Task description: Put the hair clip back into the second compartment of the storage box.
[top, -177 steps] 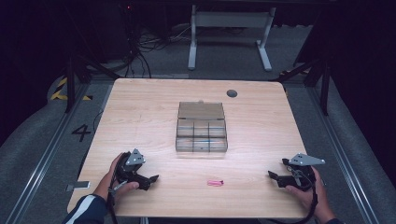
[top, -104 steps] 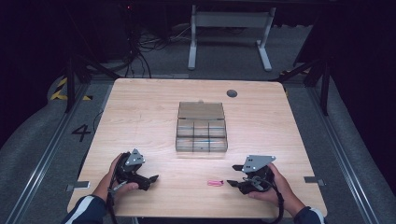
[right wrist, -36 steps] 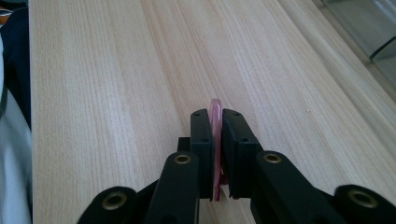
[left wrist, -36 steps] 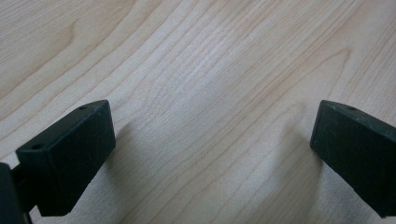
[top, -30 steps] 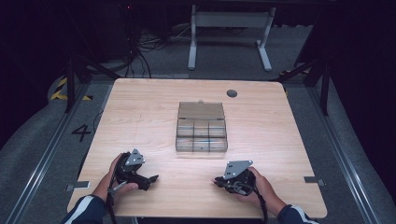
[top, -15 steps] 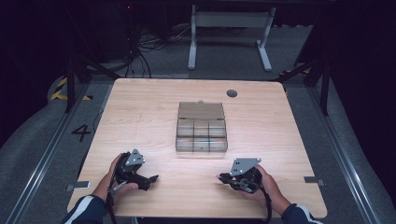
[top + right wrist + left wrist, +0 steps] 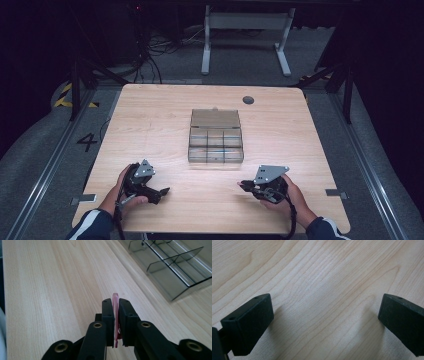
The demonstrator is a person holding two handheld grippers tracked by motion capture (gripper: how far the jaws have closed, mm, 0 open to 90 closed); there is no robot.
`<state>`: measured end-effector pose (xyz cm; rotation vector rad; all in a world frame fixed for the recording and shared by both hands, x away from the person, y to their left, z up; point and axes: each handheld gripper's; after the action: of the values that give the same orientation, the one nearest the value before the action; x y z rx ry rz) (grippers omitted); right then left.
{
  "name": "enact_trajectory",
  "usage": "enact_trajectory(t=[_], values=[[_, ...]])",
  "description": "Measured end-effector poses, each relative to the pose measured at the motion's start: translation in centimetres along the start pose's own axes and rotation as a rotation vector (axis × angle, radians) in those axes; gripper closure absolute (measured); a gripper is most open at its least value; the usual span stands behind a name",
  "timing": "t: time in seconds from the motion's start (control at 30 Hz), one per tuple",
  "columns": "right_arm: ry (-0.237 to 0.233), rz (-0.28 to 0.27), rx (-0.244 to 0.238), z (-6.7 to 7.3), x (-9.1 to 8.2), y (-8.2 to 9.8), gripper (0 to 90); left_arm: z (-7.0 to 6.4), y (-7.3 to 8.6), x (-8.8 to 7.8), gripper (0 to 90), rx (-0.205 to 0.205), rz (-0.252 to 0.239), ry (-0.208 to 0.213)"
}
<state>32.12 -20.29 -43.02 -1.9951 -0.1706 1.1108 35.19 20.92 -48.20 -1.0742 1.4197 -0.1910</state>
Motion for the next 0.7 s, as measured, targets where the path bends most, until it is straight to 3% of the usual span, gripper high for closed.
enact_trajectory(t=[0.7], values=[[0.090,-0.064,0.073,-3.0,-1.8,-0.1,84.5,0.0,0.0,0.0,0.6,0.000,0.000,0.000]])
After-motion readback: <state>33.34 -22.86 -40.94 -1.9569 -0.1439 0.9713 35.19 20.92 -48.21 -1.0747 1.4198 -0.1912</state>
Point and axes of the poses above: each handheld gripper's, and its own axes: x roughly forward along the jaws, y roughly out of its underside, z roughly to its left, and after that the axes turned 15 degrees about y, right-handed
